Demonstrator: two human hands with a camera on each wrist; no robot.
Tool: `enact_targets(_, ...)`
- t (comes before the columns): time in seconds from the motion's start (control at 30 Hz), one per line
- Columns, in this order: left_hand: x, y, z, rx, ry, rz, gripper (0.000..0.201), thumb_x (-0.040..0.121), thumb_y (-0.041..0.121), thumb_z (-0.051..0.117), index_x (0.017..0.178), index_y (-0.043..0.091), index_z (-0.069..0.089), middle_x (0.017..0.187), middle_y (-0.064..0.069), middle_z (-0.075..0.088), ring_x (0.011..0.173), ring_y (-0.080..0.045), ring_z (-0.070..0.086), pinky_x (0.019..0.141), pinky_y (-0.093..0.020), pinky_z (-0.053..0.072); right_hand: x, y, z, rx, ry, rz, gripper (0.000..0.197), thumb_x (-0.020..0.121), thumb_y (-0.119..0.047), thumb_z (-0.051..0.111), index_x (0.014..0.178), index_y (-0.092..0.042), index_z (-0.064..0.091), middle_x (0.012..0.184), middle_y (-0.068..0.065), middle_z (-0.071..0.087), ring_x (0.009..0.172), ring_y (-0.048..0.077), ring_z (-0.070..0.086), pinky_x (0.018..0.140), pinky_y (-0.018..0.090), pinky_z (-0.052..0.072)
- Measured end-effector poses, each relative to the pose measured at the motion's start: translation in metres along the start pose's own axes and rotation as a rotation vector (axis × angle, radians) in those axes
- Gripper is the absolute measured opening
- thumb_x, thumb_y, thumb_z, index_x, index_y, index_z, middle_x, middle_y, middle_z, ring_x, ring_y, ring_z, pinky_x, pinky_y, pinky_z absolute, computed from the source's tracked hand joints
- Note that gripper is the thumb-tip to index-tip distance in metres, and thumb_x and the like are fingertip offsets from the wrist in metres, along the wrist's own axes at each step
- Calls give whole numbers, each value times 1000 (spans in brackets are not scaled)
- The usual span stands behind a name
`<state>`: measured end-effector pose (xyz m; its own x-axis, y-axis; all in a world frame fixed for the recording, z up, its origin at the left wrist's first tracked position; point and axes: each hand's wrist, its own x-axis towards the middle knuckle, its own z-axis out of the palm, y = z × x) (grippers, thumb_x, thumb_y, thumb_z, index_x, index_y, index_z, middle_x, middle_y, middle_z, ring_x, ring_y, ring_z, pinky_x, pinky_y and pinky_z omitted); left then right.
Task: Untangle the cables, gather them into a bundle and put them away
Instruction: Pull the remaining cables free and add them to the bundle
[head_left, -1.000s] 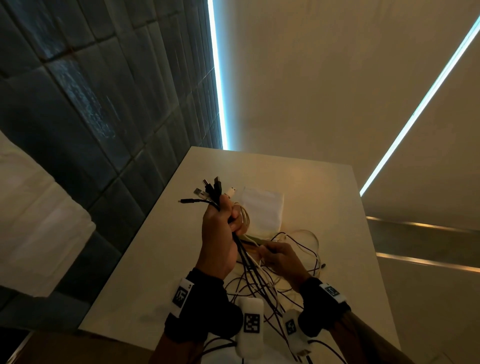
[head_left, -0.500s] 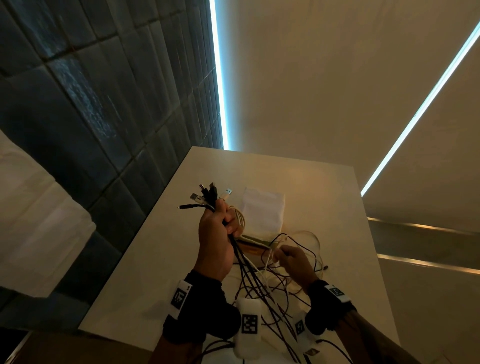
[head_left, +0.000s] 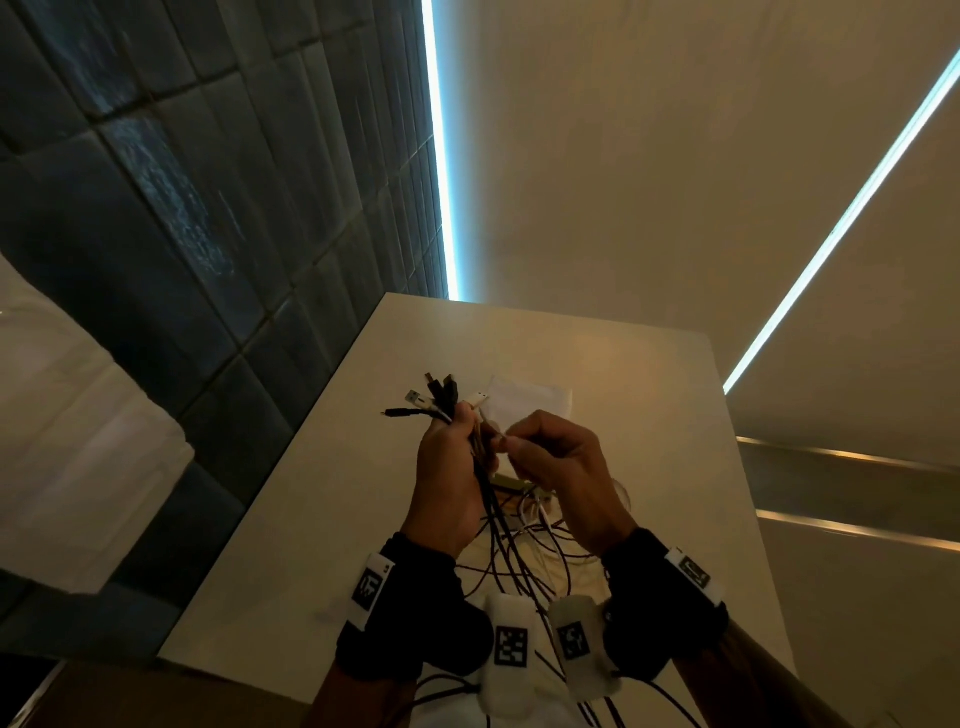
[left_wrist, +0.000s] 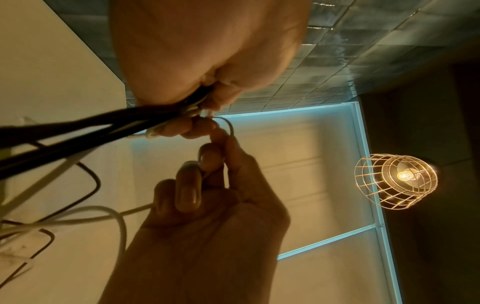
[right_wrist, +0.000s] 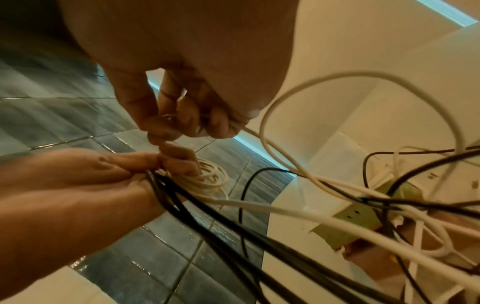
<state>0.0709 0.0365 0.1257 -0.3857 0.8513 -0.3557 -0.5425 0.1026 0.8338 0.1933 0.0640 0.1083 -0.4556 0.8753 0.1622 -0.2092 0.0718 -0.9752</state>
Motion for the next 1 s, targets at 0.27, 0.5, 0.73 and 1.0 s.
enact_targets(0.27,-4,14,-2,-300,-125,56,25,103,21,36,80,13,43,64,0,42,53,-14,41,63,-31,41,-7,33,-18,-108,-110,182,15,89,-9,64,77,-6,73,67,6,62,63,18,50,61,26,41)
enact_targets(0.5,-4,11,-6,-295,-171,82,27,103,20,34,77,15,40,62,2,37,47,-9,27,45,-23,28,-16,105,-54,-277,29,197,26,93,-14,62,75,2,72,59,5,55,57,9,46,57,25,36)
enact_targets(0.73,-6,12,-7,-273,-146,72,29,103,20,34,76,14,41,59,4,36,43,-7,26,41,-21,25,-16,127,-54,-413,-27,132,33,95,-25,58,62,-21,65,58,-7,54,57,5,47,60,24,38)
enact_targets(1.0,-4,16,-13,-243,-119,122,30,104,19,34,75,14,40,58,4,37,42,-7,25,42,-22,23,-21,147,-66,-525,-13,248,36,96,-12,54,61,-19,59,62,0,56,57,7,48,60,25,39)
